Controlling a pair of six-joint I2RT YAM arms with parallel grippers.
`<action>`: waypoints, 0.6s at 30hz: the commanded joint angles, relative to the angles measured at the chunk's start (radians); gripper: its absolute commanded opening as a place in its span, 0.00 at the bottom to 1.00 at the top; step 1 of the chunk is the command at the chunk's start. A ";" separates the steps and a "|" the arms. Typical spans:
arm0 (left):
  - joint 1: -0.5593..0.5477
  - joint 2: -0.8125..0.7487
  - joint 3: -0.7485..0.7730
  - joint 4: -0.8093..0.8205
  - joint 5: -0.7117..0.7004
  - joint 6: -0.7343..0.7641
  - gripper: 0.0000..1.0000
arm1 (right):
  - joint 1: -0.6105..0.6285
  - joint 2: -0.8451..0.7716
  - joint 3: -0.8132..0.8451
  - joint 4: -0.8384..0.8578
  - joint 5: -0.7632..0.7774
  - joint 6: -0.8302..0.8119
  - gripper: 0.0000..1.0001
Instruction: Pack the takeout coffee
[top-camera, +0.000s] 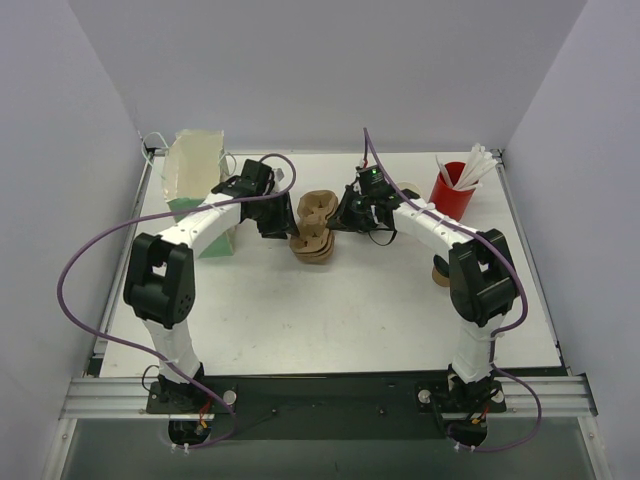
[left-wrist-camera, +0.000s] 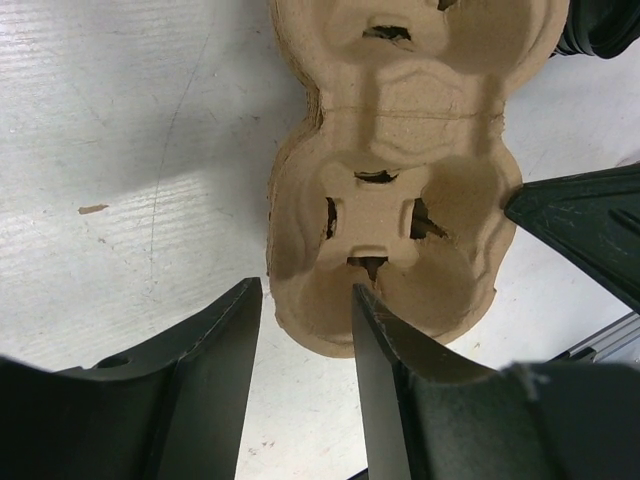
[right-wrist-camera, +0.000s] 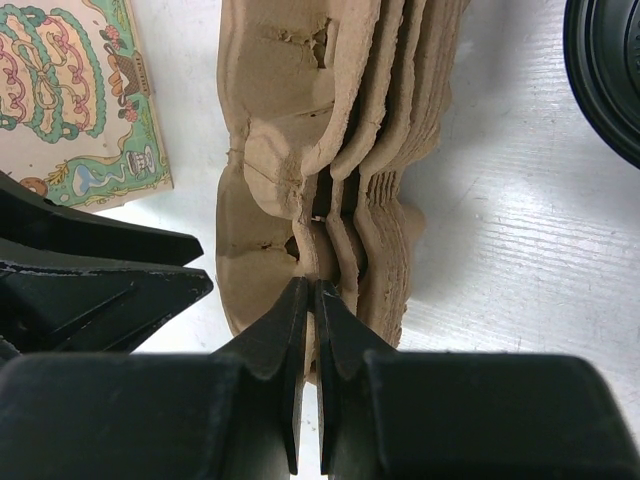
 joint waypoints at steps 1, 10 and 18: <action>-0.003 0.011 -0.012 0.048 0.021 -0.008 0.52 | -0.008 -0.068 0.006 0.019 -0.016 0.008 0.00; -0.006 0.022 -0.025 0.068 0.032 -0.023 0.52 | -0.009 -0.066 0.006 0.016 -0.013 0.008 0.00; -0.010 0.014 -0.022 0.076 0.047 -0.034 0.48 | -0.011 -0.066 0.004 0.016 -0.014 0.008 0.00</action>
